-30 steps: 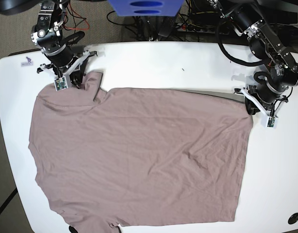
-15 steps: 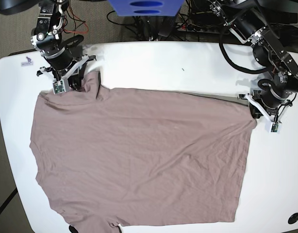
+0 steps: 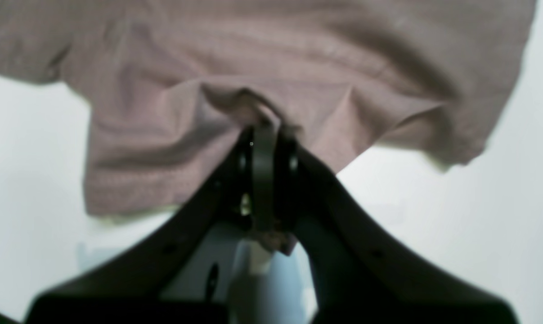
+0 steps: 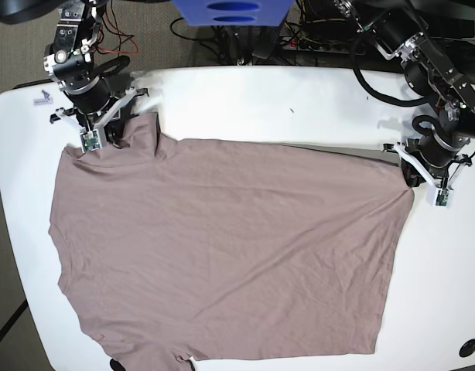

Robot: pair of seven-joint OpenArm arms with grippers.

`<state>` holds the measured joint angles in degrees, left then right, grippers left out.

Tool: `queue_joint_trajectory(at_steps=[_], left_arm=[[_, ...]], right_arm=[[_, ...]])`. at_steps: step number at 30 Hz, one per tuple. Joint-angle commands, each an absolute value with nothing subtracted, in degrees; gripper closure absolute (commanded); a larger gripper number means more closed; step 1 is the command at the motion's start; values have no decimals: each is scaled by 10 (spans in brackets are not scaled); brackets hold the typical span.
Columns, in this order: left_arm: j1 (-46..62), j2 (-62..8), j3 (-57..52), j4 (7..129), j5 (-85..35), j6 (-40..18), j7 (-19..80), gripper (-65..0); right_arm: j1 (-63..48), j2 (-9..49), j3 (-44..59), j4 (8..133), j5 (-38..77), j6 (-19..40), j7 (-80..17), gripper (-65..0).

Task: Fold the T-shirt properly
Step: 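Lift the shirt edge with both grippers and pull it toward the robot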

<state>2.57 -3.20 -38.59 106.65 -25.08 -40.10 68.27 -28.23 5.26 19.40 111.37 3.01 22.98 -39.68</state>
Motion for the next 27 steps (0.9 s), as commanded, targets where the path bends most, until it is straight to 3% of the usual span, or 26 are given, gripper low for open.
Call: queue_joint_trajectory(at_steps=[1,27], left_arm=[[24,-40,-383,1081,-253,-400,675,-11],[-65,-40,-375,1072,-255,-400,679,-5]], right_arm=[[-275,60,193,1158,37,229,-382,-9],[-162,64,212,1172,38,226,-416,-5]])
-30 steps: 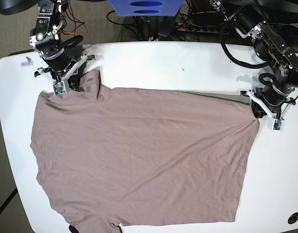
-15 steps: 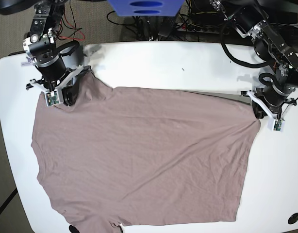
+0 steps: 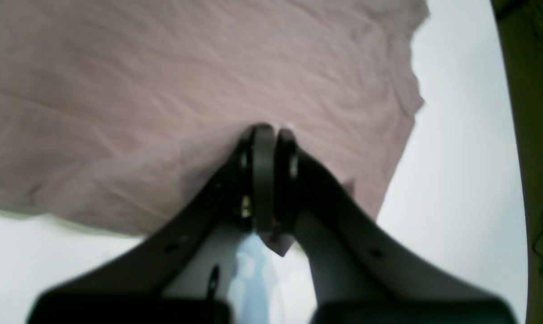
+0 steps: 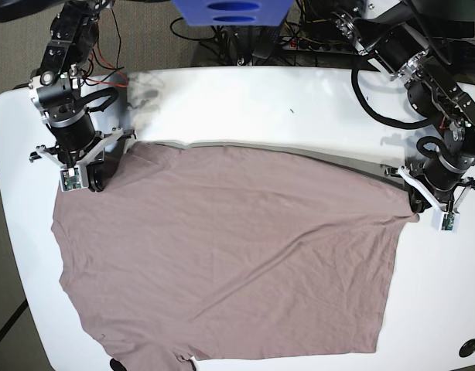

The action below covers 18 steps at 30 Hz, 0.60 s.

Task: Fold the T-shirt properly
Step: 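Lift the shirt edge with both grippers and pull it toward the robot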

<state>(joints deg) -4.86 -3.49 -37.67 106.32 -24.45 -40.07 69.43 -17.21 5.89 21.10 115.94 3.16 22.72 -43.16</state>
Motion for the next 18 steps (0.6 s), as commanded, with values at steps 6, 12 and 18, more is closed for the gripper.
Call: queue_joint_trajectory(at_steps=[6,12,18], left_arm=[[-77,-42,-372,1060,-256,-400,679,-7],[-99,-46,-357,1033,-241,-400,680,-15],[-144,-59,-321,958,-195,-400,681,-23]], right_arm=[[-137,64,207,1167,35,229,-424,-5],[-105,65,208,1160,35,229,-440,-4],[-49,68,210,1143,31,226,-458,-3]])
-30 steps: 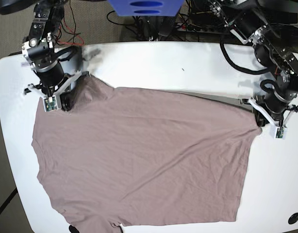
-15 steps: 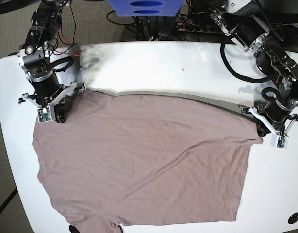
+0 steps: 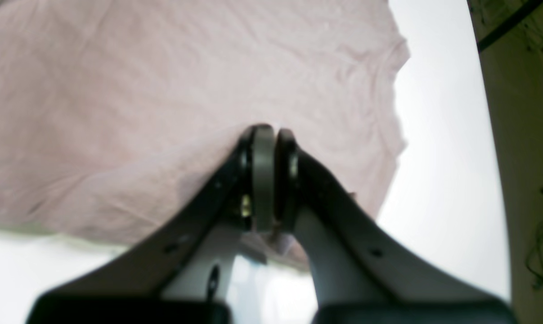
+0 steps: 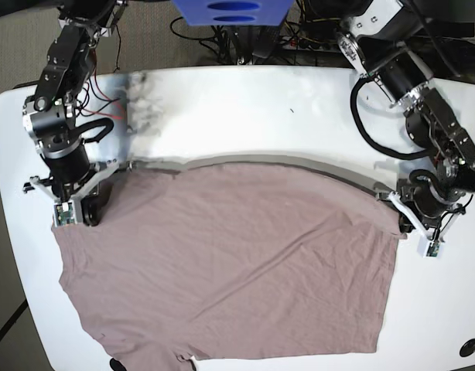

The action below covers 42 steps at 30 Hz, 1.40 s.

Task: Fold the T-shirt properly
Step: 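Lift the shirt edge with both grippers and pull it toward the robot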

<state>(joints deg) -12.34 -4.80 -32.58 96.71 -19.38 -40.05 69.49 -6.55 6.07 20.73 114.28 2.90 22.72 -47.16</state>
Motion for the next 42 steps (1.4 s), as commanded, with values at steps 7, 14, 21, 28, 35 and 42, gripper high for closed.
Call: queue_joint_trajectory(at_steps=[7,14,21,28,35,42], left_arm=[[-180,-65,-331,906,-185,-400,667,-14],[-197,-65,-340,876,-190,-400,659,-12],[-204,-63,-339,857,-189,-400,657,-8],[-211,-66,-341,813,-191,-399,623,-4],[-215,-70,-338,787,-191,-390,592,-4],[-218,-83,-337,787,-199,-397,577,-5]], right_arm=[[-9,73,202,1082,29,228,-447,-4],[18,80,201,1030,28,227,-440,-3],[33,94,202,985,30,225,-433,-5],[63,103,200,934,27,227,-424,-5],[88,107,199,899,29,226,-413,-4],[112,103,203,876,33,227,-411,-7]])
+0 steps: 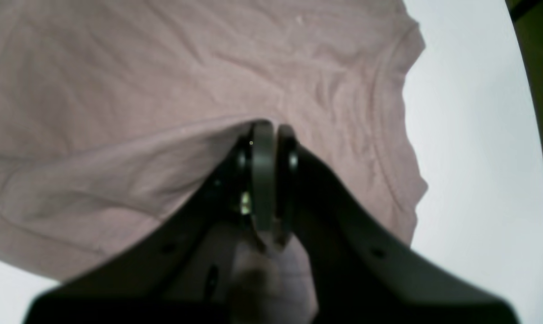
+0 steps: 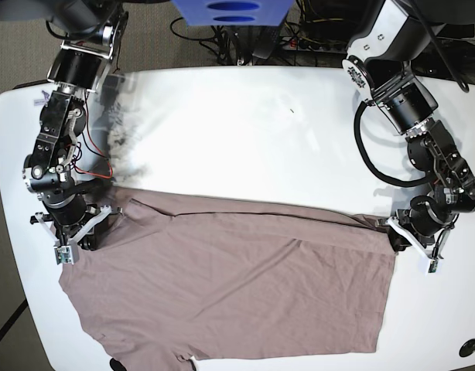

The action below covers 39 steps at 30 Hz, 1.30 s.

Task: Fold the T-shirt properly
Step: 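Lift the shirt edge with both grippers and pull it toward the robot, then drag the held shirt edge further with both grippers, folding it over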

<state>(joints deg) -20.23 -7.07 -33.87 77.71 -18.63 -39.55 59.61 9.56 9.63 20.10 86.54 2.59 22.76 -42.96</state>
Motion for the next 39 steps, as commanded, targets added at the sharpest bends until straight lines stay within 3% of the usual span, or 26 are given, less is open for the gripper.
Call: queue_joint_trajectory(at_steps=[1,39], left_arm=[[-219,-84,-337,786,-199,-396,576,-5],[-280,-106,-296,599,-205,-321,446,-5]], right_arm=[[114,103,203,875,33,227,-411,-7],[151,103,201,781,27,229,-362,-9]])
